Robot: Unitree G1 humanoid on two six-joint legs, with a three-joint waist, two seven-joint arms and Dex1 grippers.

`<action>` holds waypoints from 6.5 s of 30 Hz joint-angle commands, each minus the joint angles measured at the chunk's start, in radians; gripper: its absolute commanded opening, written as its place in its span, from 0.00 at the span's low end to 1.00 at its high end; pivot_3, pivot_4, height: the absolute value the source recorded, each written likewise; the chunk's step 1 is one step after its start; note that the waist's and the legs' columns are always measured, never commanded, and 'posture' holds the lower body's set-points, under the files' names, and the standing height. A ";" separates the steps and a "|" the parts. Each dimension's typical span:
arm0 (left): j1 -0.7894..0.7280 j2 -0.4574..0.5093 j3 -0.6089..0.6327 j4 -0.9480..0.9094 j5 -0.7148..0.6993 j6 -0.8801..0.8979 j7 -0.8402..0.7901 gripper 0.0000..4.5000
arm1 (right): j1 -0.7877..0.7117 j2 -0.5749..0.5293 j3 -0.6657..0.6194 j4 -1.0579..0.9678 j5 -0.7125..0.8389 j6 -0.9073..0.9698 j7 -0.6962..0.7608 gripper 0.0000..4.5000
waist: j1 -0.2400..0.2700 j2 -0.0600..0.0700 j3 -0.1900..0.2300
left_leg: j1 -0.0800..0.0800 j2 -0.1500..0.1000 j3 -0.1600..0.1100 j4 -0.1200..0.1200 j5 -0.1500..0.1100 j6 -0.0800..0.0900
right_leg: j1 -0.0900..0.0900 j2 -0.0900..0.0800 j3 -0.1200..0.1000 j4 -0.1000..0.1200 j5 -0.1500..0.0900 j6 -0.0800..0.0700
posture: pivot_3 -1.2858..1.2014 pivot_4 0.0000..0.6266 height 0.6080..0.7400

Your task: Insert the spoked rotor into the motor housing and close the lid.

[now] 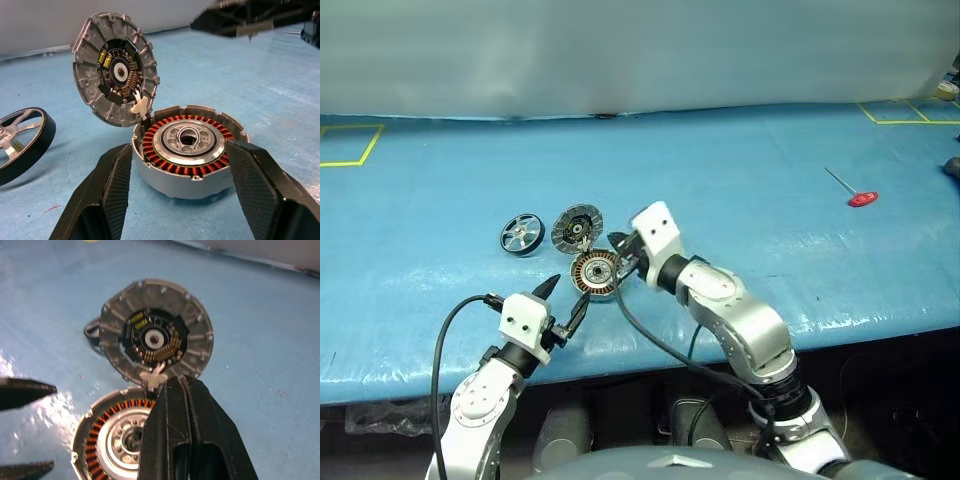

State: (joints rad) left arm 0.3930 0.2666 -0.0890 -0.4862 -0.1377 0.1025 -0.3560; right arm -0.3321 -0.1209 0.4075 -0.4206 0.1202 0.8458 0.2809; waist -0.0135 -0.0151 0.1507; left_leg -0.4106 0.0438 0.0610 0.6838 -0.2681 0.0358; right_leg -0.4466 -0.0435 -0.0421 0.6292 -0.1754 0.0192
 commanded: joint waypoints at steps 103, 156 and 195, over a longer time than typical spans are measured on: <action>-0.012 -0.011 -0.012 -0.016 -0.012 0.002 -0.030 0.71 | 0.044 0.122 0.051 0.256 -0.076 -0.174 0.025 0.01 | -0.007 0.000 0.000 | 0.000 0.000 -0.001 0.000 0.000 0.000 | 0.000 0.000 0.000 0.000 0.000 0.000 | 0.52 0.24 1.00; -0.013 -0.026 -0.030 -0.008 -0.010 -0.005 -0.022 0.71 | 0.018 0.166 -0.025 0.071 0.009 0.185 -0.051 0.01 | -0.001 0.000 0.000 | -0.001 0.000 -0.001 0.000 0.000 0.000 | 0.000 0.000 -0.001 0.000 0.000 0.000 | 0.52 0.24 1.00; -0.013 -0.045 -0.028 -0.019 -0.036 -0.016 -0.015 0.71 | 0.053 0.129 -0.010 0.039 0.097 0.176 0.025 0.01 | -0.007 0.001 -0.001 | 0.000 0.000 -0.001 0.000 0.000 0.000 | 0.000 0.000 -0.001 -0.001 0.000 0.000 | 0.52 0.24 1.00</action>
State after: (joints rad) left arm 0.3828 0.2327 -0.1243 -0.4777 -0.1502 0.1166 -0.3710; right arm -0.2861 -0.0008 0.4052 -0.3394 0.1787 1.0453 0.2800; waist -0.0203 -0.0141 0.1498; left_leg -0.4114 0.0441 0.0596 0.6834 -0.2687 0.0356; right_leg -0.4466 -0.0437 -0.0430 0.6281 -0.1758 0.0190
